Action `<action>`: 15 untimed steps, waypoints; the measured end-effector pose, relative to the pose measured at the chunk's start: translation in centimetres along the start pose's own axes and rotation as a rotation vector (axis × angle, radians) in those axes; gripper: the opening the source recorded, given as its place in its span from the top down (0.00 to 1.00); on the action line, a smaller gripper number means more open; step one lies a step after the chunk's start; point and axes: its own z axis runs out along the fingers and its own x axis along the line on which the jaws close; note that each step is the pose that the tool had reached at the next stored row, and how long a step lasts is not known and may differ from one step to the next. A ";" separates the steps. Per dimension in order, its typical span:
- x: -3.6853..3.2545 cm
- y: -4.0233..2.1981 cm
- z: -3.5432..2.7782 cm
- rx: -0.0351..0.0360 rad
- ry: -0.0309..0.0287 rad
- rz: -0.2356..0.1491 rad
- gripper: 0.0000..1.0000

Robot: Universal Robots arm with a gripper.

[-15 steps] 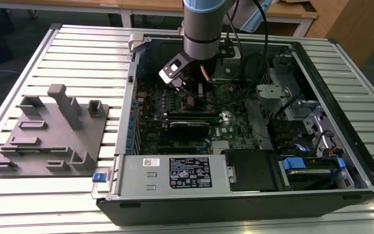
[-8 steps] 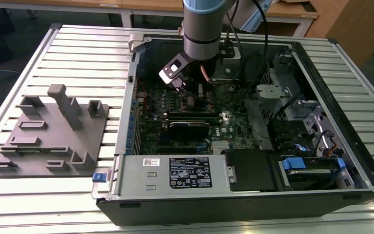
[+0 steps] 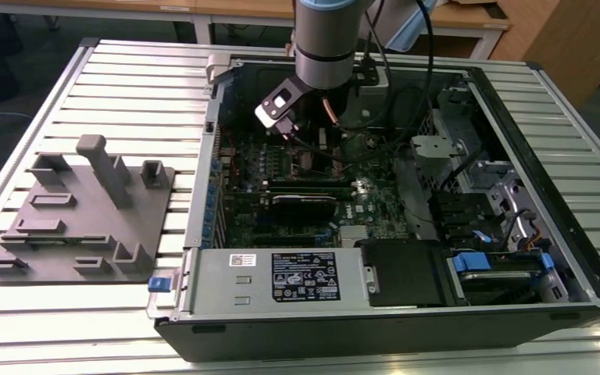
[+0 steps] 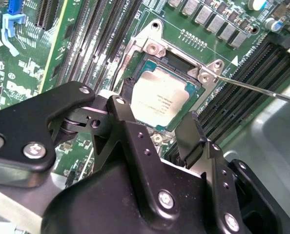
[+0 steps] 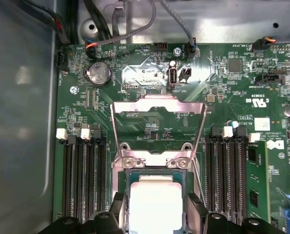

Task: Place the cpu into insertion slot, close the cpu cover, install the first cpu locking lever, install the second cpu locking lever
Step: 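Place the cpu into insertion slot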

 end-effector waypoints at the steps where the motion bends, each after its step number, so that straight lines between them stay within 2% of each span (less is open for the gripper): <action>1: 0.00 0.01 -0.07 0.0000 0.0000 0.000 0.39; 9: 0.00 0.01 -0.09 0.0000 0.0000 0.000 0.40; 11: 0.00 0.01 -0.09 0.0000 0.0000 0.000 0.53; 12: 0.00 0.01 -0.09 0.0000 0.0001 0.000 0.53; 14: 0.00 0.01 -0.09 0.0000 0.0001 0.000 0.65; 15: 0.00 0.01 -0.09 0.0000 0.0000 0.000 0.65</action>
